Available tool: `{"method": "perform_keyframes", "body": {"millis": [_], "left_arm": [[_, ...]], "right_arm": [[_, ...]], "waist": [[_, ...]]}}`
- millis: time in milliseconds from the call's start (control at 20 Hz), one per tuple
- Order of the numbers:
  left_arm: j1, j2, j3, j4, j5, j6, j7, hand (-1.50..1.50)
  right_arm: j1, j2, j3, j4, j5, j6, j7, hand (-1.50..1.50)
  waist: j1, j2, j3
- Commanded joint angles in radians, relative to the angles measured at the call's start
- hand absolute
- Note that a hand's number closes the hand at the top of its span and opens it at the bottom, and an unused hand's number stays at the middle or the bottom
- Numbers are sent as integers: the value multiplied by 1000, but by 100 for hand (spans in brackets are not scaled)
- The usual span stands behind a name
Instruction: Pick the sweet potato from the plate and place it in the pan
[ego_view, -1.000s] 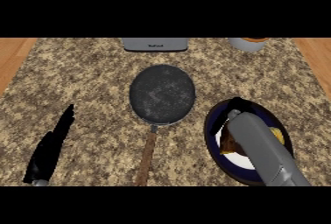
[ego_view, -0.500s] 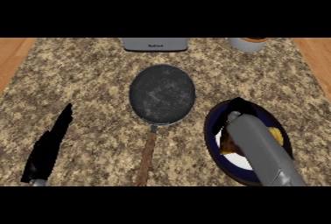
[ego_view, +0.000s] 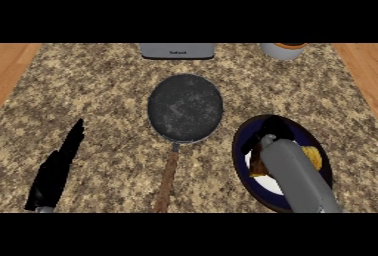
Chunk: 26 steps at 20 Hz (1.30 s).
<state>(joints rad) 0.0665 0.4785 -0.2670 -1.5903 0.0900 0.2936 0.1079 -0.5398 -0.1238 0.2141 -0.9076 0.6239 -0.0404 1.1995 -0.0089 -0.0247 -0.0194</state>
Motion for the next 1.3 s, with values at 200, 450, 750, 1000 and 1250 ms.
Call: {"method": "perform_keyframes", "body": {"millis": [200, 450, 750, 1000, 1250], "left_arm": [[-8, 11, 27, 12, 11, -30, -1, 0], [24, 18, 30, -38, 0, -31, 16, 0], [1, -10, 36, 11, -6, -19, 0, 0], [1, -18, 19, -31, -39, -29, 29, 0], [16, -66, 11, 32, -61, -42, -43, 0]], "right_arm": [[82, -138, 123, -186, -74, 293, -383, 150], [187, -351, 129, -369, 59, 148, -529, 150], [81, -386, 134, -586, 175, -33, -641, 150], [53, -336, 139, -639, 224, -60, -657, 150], [-93, -185, 109, -511, 198, -63, -675, 150]], "waist": [[2, 18, 19], [-1, 17, 20], [-4, 17, 19], [11, 23, 20], [23, 26, 19]]}}
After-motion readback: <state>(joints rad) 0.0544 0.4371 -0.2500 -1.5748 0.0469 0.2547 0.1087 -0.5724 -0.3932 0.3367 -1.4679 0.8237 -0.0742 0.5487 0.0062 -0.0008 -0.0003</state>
